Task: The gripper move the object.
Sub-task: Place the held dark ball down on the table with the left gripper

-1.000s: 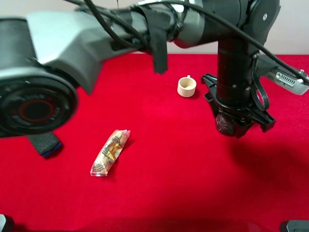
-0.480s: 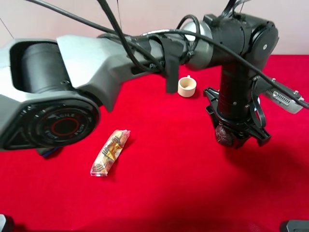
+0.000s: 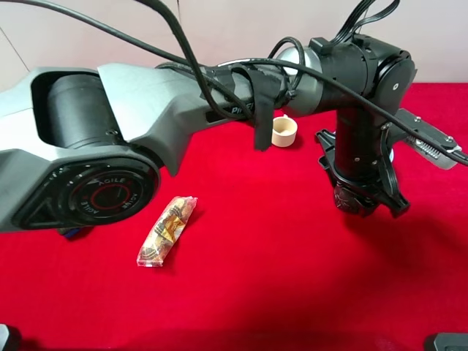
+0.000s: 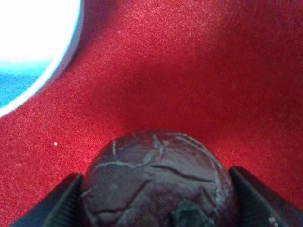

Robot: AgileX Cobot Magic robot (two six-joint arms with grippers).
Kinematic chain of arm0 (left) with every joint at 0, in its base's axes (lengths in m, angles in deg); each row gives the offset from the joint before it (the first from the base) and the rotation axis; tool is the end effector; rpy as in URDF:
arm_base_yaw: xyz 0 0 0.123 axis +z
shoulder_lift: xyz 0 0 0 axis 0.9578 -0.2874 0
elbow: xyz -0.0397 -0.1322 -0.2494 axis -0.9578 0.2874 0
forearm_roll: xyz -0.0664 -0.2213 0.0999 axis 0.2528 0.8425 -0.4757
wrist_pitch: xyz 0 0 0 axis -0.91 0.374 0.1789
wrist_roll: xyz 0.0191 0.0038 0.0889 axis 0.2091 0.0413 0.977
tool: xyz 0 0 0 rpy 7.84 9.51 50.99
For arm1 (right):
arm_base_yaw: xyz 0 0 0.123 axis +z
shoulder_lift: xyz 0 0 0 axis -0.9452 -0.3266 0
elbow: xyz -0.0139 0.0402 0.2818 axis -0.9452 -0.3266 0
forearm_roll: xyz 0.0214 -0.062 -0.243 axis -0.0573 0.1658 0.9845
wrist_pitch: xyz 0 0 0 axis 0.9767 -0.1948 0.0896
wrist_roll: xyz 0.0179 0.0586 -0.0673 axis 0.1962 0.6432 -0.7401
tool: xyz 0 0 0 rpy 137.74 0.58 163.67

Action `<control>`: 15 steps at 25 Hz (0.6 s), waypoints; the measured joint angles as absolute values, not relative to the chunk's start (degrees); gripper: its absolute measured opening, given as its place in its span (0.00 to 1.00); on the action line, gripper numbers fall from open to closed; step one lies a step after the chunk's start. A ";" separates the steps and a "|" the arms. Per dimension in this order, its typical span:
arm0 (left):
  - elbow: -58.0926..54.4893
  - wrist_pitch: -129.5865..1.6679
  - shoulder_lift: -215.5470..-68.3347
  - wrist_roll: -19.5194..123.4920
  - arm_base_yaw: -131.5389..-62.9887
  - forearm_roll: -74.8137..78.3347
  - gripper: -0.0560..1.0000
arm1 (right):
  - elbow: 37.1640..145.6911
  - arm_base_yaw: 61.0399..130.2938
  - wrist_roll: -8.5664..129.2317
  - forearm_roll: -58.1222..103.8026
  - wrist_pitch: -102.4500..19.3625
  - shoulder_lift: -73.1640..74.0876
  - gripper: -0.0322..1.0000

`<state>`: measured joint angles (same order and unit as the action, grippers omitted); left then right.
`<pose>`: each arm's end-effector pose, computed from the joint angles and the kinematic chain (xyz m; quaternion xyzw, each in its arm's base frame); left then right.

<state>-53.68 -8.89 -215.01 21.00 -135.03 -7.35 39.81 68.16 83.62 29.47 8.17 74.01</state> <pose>0.2505 -0.4785 0.1428 0.5150 0.8363 -0.1218 0.1435 -0.0042 0.0019 0.2794 0.0232 0.8428 0.0000 0.5377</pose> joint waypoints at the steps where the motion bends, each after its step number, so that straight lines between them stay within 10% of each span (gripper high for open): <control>1: -53.68 -9.02 -215.01 21.00 -135.03 -7.57 0.62 | 39.81 68.16 83.62 29.47 8.17 74.01 0.70; 15: -53.68 -9.03 -216.26 20.52 -135.03 -8.84 0.62 | 39.81 68.16 83.62 29.47 8.17 74.01 0.70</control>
